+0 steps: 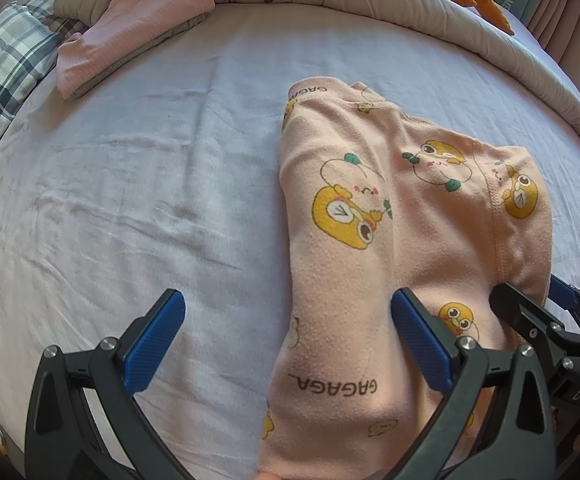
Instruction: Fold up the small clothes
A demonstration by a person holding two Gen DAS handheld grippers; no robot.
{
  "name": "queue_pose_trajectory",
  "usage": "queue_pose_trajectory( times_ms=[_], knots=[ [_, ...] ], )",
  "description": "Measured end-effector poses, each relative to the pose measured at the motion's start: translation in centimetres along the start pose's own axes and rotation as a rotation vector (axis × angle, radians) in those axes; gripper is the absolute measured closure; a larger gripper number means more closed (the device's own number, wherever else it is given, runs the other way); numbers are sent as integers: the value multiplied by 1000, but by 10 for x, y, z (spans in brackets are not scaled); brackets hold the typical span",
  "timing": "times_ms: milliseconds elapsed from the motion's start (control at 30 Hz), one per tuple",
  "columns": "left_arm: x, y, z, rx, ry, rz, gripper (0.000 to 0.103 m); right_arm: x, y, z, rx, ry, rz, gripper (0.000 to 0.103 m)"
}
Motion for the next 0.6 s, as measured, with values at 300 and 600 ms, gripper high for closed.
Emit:
queue_pose_trajectory(
  times_ms=[300, 600],
  knots=[
    [-6, -6, -1, 7, 11, 1, 0, -4, -2, -1, -3, 6, 2, 6],
    [-11, -14, -1, 15, 17, -2, 0, -9, -6, -2, -8, 7, 8, 6]
  ],
)
Point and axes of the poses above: each gripper's, at about its wrist camera, not at the fingertips, and y roughly the way its jaws point, z to its left, x to its top, the point moved 8 cm from there along y, roughly the way its jaws point, and after that the axes turned 5 degrees about y, right-handed, at the moved point
